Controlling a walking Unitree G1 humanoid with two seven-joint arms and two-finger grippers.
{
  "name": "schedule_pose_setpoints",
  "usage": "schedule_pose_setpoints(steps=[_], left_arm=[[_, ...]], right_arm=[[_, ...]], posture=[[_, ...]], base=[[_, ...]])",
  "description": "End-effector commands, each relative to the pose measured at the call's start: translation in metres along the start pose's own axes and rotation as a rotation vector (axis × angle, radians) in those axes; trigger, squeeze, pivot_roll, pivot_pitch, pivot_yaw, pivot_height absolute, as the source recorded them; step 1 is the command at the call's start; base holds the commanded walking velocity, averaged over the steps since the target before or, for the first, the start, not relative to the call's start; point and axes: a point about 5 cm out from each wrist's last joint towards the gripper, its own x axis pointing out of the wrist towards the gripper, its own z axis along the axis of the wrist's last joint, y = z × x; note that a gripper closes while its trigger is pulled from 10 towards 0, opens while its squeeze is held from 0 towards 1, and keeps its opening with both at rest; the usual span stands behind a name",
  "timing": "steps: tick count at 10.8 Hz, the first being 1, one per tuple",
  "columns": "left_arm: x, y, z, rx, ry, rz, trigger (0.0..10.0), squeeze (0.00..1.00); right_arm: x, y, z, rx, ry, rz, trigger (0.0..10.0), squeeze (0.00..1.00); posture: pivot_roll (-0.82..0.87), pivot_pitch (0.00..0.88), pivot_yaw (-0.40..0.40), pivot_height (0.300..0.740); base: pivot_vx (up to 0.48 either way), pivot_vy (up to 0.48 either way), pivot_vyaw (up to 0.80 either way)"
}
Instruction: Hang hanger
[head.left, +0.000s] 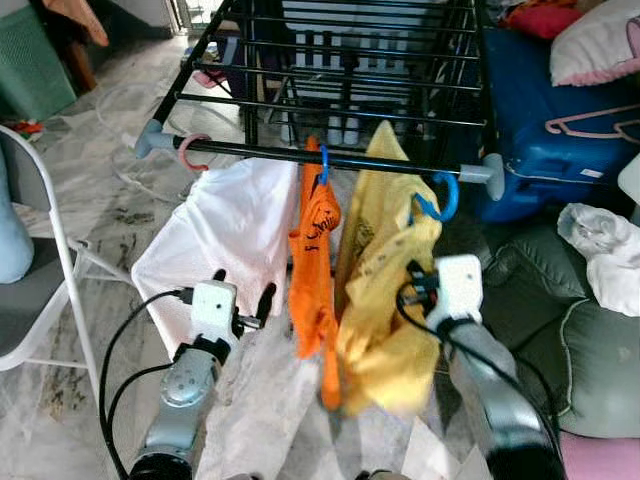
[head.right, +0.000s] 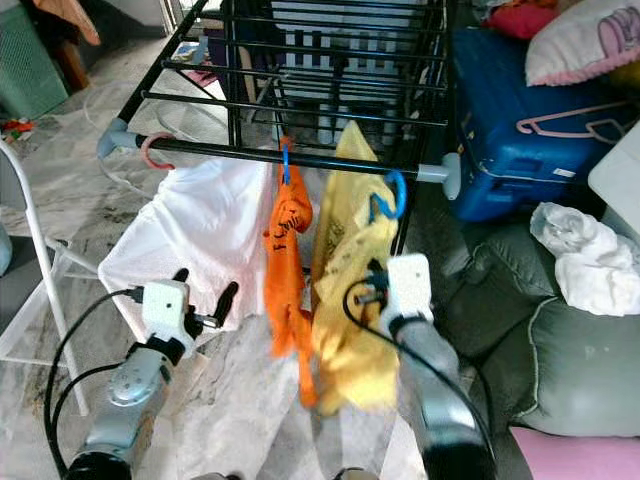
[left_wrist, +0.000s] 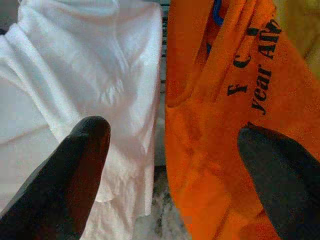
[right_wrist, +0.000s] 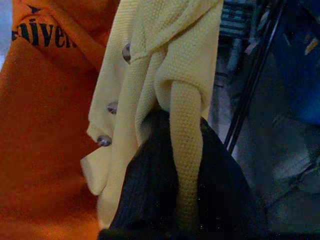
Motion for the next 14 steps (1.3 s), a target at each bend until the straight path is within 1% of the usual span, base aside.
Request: schedule_pose_setpoints(steps=[1,2,3,5,6,7,10,12,14], left_arm=[[-0.005,0.004,-0.002,0.016,0.019,0.011,10.0,0.00],[-0.006,0.004,-0.003,0.011,0.025,0.015,10.0,0.00],[-0.004,0.001,-0.004,0.006,0.030,0.015,10.0,0.00],[0.000,-0.002,-0.004,0.000,0.034,0.011,10.0,0.00],[0.002,-0.004,-0.003,-0.002,0.035,0.009,10.0,0.00],[0.003,-0.004,-0.003,-0.002,0.035,0.012,10.0,0.00],[0.003,-0.003,-0.004,-0.005,0.038,0.022,10.0,0.00],[0.003,-0.004,-0.004,-0.006,0.040,0.023,10.0,0.00],[0.004,-0.004,-0.004,-0.005,0.042,0.020,10.0,0.00]], right_arm=[[0.010,-0.005,0.012,0.032,-0.024,-0.011,10.0,0.00],[0.015,-0.008,0.020,0.010,-0.037,-0.023,10.0,0.00],[0.025,-0.011,0.028,0.047,-0.011,-0.056,10.0,0.00],[0.040,-0.011,0.040,0.067,0.005,-0.056,10.0,0.00],[0.047,-0.010,0.041,0.094,0.052,-0.059,10.0,0.00],[0.051,-0.008,0.040,0.128,0.091,-0.056,10.0,0.00],[0.057,-0.003,0.034,0.145,0.157,-0.033,10.0,0.00],[0.054,0.002,0.018,0.139,0.228,-0.012,10.0,0.00],[0.049,0.004,0.006,0.134,0.263,-0.008,10.0,0.00]], posture=[[-0.06,0.124,0.023,0.740],[-0.06,0.121,0.020,0.740],[-0.06,0.121,0.020,0.740],[-0.05,0.111,0.013,0.740],[-0.05,0.111,0.013,0.740],[-0.04,0.102,0.005,0.740],[-0.04,0.098,-0.001,0.740],[-0.04,0.099,0.000,0.740],[-0.04,0.098,0.003,0.740]], base=[[0.000,0.000,0.00],[0.000,0.000,0.00],[0.000,0.000,0.00],[0.000,0.000,0.00],[0.000,0.000,0.00],[0.000,0.000,0.00],[0.000,0.000,0.00],[0.000,0.000,0.00],[0.000,0.000,0.00]])
